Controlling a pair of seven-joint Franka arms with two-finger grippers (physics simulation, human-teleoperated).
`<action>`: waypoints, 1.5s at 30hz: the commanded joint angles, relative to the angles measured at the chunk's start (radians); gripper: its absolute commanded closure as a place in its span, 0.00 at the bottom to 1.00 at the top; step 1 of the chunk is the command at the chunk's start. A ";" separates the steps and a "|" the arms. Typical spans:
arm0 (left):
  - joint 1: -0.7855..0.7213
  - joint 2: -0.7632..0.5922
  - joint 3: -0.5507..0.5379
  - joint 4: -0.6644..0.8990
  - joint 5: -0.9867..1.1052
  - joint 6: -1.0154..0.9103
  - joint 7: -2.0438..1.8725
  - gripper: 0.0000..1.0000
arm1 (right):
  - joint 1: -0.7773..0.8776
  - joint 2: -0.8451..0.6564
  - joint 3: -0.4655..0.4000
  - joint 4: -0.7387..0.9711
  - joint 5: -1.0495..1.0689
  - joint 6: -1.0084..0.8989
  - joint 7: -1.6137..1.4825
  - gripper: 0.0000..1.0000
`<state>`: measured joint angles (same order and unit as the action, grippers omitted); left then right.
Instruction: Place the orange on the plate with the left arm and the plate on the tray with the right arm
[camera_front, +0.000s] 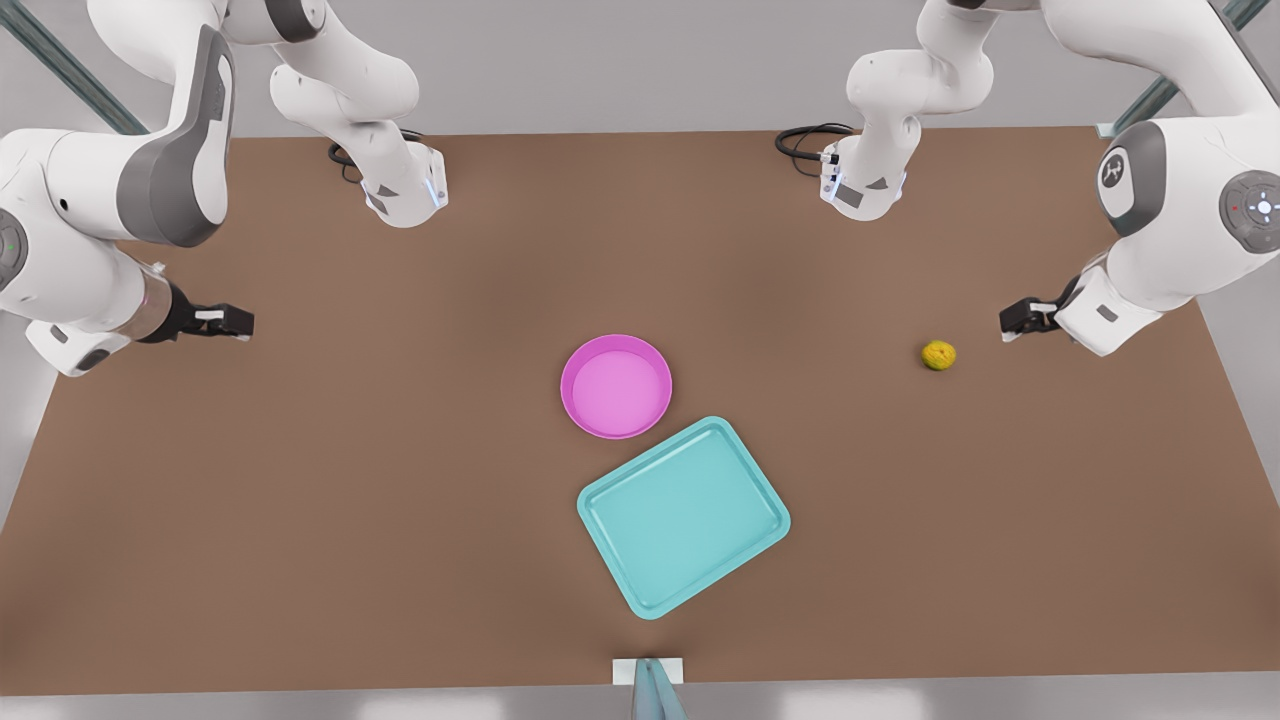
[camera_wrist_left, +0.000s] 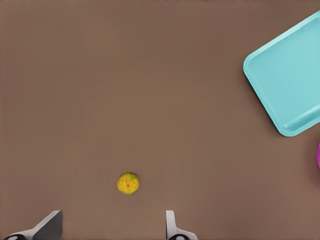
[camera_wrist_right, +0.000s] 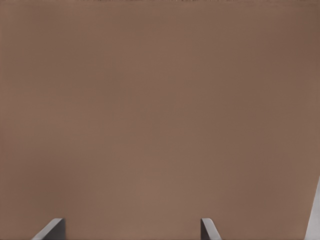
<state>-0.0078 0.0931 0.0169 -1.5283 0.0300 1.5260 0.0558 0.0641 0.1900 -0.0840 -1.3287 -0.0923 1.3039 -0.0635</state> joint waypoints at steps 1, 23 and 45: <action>-0.001 0.000 0.002 0.000 -0.001 0.016 0.007 0.00 | 0.000 -0.001 0.000 -0.003 0.000 0.028 -0.022 0.00; -0.001 0.206 0.155 -0.725 -0.010 0.763 0.045 0.00 | 0.002 0.032 -0.002 -0.007 0.006 0.032 -0.022 0.00; -0.006 0.316 0.150 -0.742 -0.012 0.761 0.049 0.00 | 0.000 0.032 -0.011 -0.029 0.008 0.044 -0.025 0.00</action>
<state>-0.0142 0.4082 0.1672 -2.2707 0.0174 2.2805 0.1007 0.0644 0.2235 -0.0947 -1.3579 -0.0849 1.3458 -0.0853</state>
